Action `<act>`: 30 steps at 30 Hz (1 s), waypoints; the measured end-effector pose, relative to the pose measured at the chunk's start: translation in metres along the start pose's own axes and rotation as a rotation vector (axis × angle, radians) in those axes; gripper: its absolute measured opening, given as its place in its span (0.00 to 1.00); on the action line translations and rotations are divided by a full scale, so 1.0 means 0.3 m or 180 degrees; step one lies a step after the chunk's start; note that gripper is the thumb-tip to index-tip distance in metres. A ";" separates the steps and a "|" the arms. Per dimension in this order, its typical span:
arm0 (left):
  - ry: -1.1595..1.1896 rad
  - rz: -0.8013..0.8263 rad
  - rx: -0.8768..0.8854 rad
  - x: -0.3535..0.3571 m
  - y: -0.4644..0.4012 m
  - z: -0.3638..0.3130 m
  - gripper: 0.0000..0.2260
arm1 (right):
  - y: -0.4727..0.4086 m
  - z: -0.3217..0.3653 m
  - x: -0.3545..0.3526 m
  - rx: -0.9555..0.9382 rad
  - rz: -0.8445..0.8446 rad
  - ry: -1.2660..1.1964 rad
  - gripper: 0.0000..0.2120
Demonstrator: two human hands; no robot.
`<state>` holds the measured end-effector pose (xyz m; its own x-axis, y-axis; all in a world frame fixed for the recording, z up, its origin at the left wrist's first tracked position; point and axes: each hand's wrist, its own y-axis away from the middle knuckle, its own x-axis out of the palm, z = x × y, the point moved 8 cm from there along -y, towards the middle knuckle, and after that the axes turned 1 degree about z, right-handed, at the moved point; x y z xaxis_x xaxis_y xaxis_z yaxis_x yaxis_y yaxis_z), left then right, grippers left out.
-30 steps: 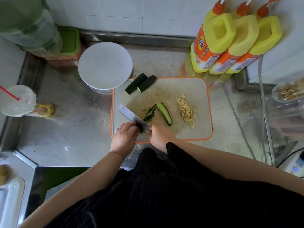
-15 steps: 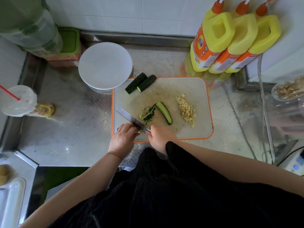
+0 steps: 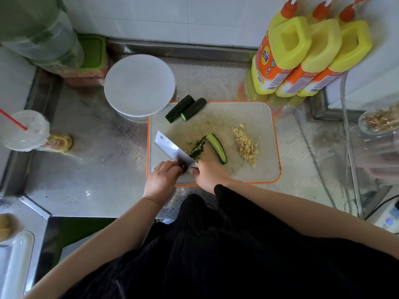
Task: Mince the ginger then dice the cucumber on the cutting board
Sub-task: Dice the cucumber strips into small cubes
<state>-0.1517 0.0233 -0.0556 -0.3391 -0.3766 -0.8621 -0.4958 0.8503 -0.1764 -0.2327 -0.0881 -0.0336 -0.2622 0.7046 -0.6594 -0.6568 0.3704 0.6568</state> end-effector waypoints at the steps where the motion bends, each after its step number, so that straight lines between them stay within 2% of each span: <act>1: 0.0012 -0.0013 0.0026 -0.005 0.002 -0.002 0.04 | -0.002 -0.005 -0.009 0.0039 -0.0025 -0.0061 0.17; 5: 0.0115 -0.0093 -0.0050 -0.030 0.020 0.005 0.07 | 0.017 -0.023 -0.041 0.0066 -0.0124 0.0039 0.17; 13: -0.0179 -0.0089 -0.0237 -0.040 0.011 0.021 0.11 | 0.054 0.043 -0.015 -0.0358 -0.0221 0.0391 0.16; 20: -0.0151 -0.0159 -0.0287 -0.044 0.004 0.024 0.10 | 0.036 0.050 0.014 -0.0399 -0.0266 0.0752 0.15; 23: -0.0125 -0.0163 -0.0277 -0.046 0.005 0.017 0.09 | 0.019 0.030 0.040 -0.0218 -0.0092 0.0541 0.15; 25: -0.0200 -0.0138 -0.0267 -0.042 0.007 0.023 0.01 | 0.011 0.025 0.040 -0.0145 -0.0040 0.0354 0.15; 28: -0.0207 0.0034 -0.0336 -0.033 0.012 0.025 0.10 | 0.004 0.015 0.029 -0.0027 -0.0047 0.0060 0.17; 30: -0.0212 0.0085 -0.0231 -0.035 0.014 0.013 0.06 | 0.007 0.000 0.022 0.0097 -0.0036 -0.0123 0.18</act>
<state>-0.1472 0.0322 -0.0492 -0.3003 -0.3268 -0.8961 -0.5447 0.8300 -0.1202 -0.2358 -0.0827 -0.0366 -0.2270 0.7230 -0.6525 -0.6375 0.3962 0.6608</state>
